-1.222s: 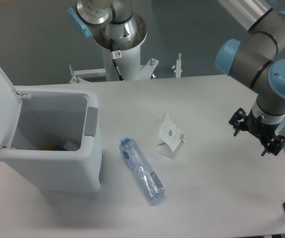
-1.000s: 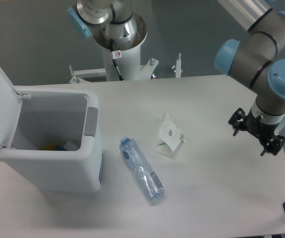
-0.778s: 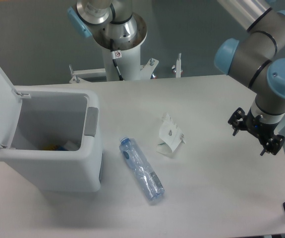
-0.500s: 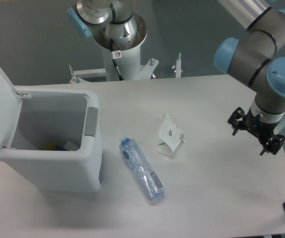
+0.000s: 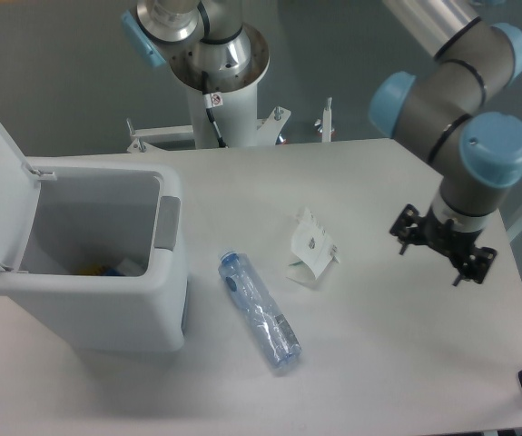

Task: Place the trash in the trash can
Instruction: 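Move the open gripper over the crumpled white paper and lower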

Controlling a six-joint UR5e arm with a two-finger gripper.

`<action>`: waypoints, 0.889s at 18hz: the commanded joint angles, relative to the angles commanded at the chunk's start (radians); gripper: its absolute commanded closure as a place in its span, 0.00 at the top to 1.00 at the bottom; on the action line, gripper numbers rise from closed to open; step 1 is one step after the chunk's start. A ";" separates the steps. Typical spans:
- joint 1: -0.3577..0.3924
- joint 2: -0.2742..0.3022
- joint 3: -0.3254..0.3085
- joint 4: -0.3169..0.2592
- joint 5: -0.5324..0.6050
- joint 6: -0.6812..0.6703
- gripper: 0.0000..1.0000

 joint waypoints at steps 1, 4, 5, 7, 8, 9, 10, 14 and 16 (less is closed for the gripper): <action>-0.008 0.006 -0.008 0.000 0.000 -0.023 1.00; -0.028 0.029 -0.058 0.000 -0.002 -0.030 1.00; -0.028 0.054 -0.098 0.002 0.000 -0.028 1.00; -0.026 0.101 -0.185 0.024 -0.002 -0.022 1.00; -0.026 0.118 -0.227 0.053 -0.002 -0.020 1.00; -0.028 0.127 -0.265 0.087 -0.002 -0.022 1.00; -0.029 0.132 -0.297 0.121 0.000 -0.026 1.00; -0.042 0.141 -0.380 0.216 -0.011 -0.028 1.00; -0.045 0.161 -0.408 0.218 -0.011 -0.034 1.00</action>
